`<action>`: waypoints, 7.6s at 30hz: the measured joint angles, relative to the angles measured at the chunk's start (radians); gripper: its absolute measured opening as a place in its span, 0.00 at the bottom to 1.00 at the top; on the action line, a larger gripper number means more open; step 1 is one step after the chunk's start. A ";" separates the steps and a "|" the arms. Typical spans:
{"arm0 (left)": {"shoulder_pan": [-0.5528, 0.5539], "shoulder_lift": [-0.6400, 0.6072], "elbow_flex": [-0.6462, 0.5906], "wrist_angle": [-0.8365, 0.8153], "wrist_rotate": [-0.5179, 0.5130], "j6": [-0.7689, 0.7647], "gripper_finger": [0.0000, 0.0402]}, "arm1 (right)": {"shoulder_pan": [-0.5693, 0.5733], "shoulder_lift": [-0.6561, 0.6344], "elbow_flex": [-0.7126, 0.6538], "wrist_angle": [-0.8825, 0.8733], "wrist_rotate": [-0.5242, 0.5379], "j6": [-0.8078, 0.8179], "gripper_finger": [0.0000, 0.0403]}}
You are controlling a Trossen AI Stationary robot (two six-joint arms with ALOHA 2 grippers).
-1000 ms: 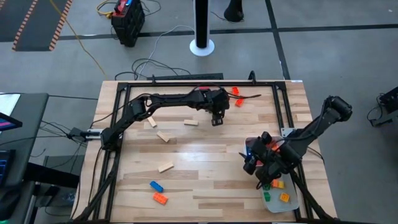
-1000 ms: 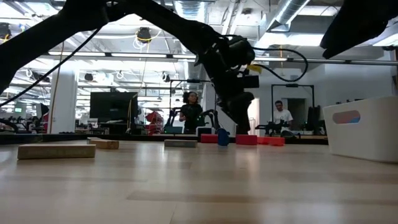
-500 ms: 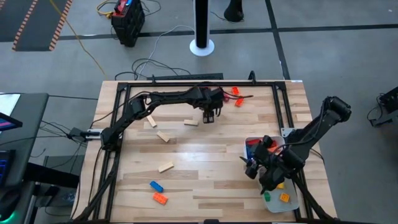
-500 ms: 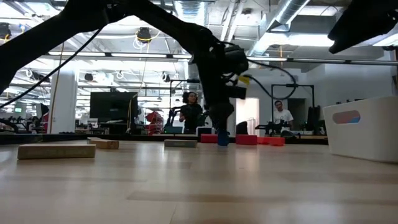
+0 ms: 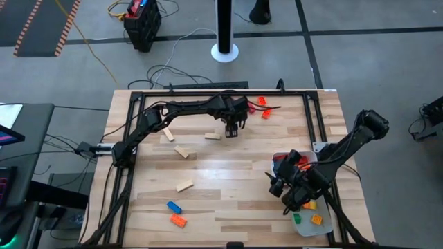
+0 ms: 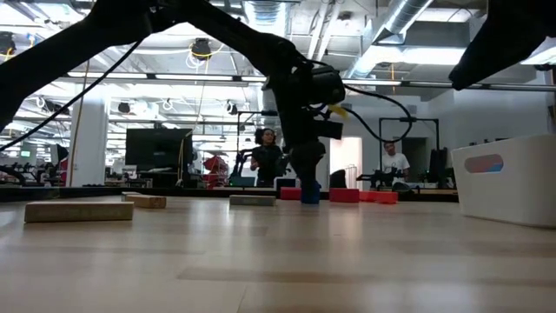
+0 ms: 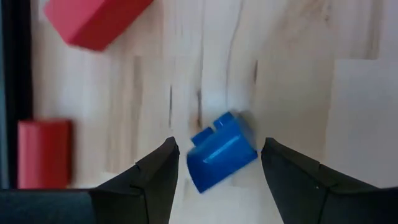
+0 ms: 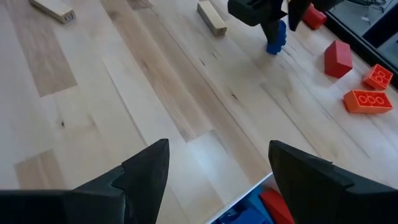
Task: Sort blocks by size
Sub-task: Put the 4 stud blue game piece into the grey bin, then put the wooden block into the white bin
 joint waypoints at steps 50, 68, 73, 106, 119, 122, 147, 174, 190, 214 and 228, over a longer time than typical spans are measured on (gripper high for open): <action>-0.229 0.002 0.109 0.168 0.408 0.369 0.19 | 0.162 -0.008 0.008 -0.234 -0.453 0.447 0.75; -0.470 0.002 0.059 0.684 0.463 0.192 0.21 | 0.327 -0.007 0.131 -0.612 -0.449 0.849 0.75; -0.499 0.050 0.016 0.957 0.466 0.100 0.21 | 0.330 -0.002 0.129 -0.601 -0.436 0.877 0.75; -0.401 0.081 0.039 0.849 0.367 -0.012 0.21 | 0.190 0.162 0.135 -0.463 -0.415 0.468 0.75; -0.437 0.079 0.039 0.876 0.327 0.086 0.21 | 0.096 0.142 0.241 -0.431 -0.418 0.300 0.75; -0.437 0.069 0.039 0.885 0.324 0.083 0.21 | 0.083 0.142 0.241 -0.426 -0.453 0.292 0.75; -0.440 0.058 0.039 0.860 0.336 0.058 0.34 | 0.017 0.143 0.241 -0.424 -0.467 0.214 0.28; -0.405 -0.038 -0.074 0.531 0.296 0.076 0.57 | 0.324 0.143 0.290 -0.327 -0.922 0.807 0.37; -0.472 -0.260 -0.298 0.647 0.096 0.151 0.42 | 0.341 0.192 0.290 -0.337 -0.783 0.836 0.58; -0.447 -0.946 -1.269 0.774 -0.103 -0.195 0.41 | -0.307 0.192 0.290 0.076 -0.187 -0.417 0.49; -0.445 -1.103 -1.365 0.308 -0.196 -0.376 0.41 | -0.482 0.232 0.064 0.770 -0.343 -0.840 0.52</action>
